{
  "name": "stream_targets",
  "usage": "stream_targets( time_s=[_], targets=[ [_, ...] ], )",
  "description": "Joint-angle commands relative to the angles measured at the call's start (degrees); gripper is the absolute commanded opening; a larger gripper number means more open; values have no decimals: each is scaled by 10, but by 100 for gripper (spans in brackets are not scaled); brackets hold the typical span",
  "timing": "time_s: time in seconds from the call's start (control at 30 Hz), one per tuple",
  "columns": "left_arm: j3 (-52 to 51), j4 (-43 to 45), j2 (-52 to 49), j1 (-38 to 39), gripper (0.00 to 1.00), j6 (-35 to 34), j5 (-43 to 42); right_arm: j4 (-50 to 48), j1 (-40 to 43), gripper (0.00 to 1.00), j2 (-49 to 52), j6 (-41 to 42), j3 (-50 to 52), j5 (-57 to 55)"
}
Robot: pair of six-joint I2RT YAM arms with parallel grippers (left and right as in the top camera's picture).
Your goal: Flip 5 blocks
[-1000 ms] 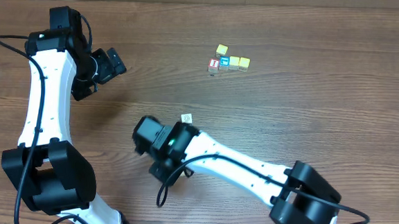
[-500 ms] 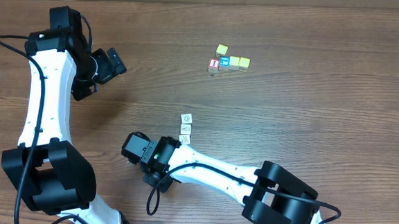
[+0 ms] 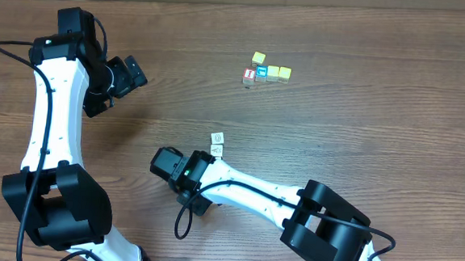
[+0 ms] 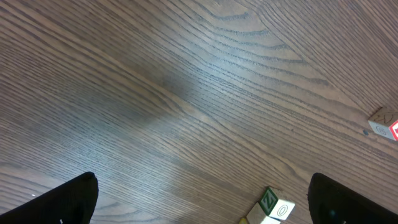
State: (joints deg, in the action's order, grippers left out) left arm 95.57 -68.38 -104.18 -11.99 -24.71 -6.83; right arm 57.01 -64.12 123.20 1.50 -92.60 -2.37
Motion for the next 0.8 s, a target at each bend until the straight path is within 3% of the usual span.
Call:
stream_targets(
  time_s=[0.0,0.23,0.57,0.77],
  targets=[
    [1,-1,-5,5,100,5,-1,1,6,4,3,2,-1,13],
    [1,-1,-5,5,100,5,-1,8,8,4,-10,2,-36,107],
    [1,-1,-5,5,100,5,-1,105,21,4,-35,-12,-34,113],
    [1,-1,-5,5,100,5,-1,142,59,4,-35,-13,-26,179]
  ],
)
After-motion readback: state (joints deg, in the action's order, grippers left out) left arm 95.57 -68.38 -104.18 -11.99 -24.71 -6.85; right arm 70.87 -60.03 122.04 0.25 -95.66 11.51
